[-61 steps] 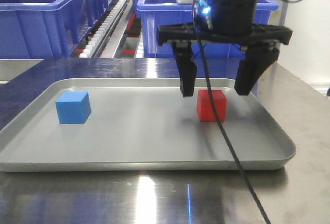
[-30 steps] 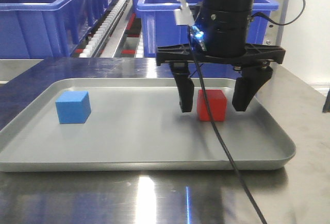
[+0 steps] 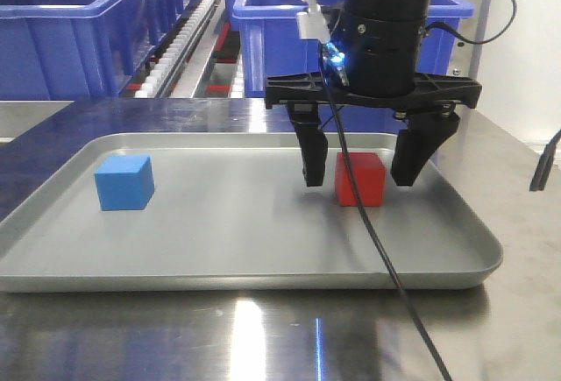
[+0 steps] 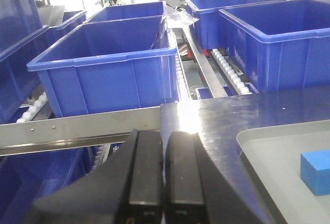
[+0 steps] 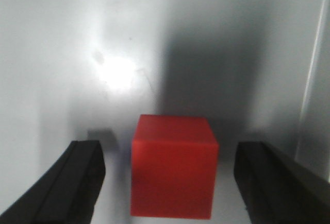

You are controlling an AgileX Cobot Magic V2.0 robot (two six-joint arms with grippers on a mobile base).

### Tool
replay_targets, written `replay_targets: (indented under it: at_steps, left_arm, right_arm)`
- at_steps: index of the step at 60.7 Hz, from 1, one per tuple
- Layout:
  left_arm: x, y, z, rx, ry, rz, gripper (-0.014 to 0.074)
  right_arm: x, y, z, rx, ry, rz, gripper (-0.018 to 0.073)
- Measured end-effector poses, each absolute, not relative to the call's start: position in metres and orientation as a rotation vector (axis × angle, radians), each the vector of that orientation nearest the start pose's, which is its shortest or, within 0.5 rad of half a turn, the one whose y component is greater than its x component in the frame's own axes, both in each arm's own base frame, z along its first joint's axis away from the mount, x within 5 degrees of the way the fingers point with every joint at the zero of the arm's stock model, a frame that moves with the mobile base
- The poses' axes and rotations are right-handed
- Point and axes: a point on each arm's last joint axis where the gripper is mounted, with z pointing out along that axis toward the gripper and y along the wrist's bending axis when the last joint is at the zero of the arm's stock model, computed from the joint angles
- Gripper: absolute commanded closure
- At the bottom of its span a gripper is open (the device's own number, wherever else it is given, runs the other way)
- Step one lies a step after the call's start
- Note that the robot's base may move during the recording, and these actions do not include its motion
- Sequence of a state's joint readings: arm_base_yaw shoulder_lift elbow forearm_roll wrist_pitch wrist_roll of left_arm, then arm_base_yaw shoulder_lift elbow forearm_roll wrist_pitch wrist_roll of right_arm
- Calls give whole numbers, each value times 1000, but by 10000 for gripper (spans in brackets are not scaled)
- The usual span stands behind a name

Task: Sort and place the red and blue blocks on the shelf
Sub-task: 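Lower the open right gripper around the red cube and close it, then lift the red cube with the right gripper and hold it up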

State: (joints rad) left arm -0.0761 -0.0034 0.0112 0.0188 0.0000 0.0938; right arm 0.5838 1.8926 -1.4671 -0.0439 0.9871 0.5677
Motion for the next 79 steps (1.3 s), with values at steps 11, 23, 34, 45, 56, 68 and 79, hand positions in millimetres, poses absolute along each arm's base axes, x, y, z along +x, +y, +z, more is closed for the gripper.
replay_targets:
  at_steps: [11,23,34,45,56,68,79]
  left_arm:
    - [56,-4,210,140,1485,29,472]
    - [56,-4,210,140,1485,29,472]
    - [56,-4,210,140,1485,29,472]
    - [56,-4,210,140,1485,29,472]
    - [56,-4,210,140,1485,29,472]
    - [56,-4,210,140,1485,29,472]
    - [56,-4,210,140,1485,29,472]
  right_arm:
    - [330,214,224,-52,2918,140,-45]
    - [330,214,217,-53,2946,116,433]
    - [330,214,218,-53,2946,116,444]
    - [330,214,218,-53,2946,116,450]
    - [326,211,234,-97,2907,139,450]
    - [318,199,277,-305,2766,185,450]
    - [311,162,292,-381,2634,231,450]
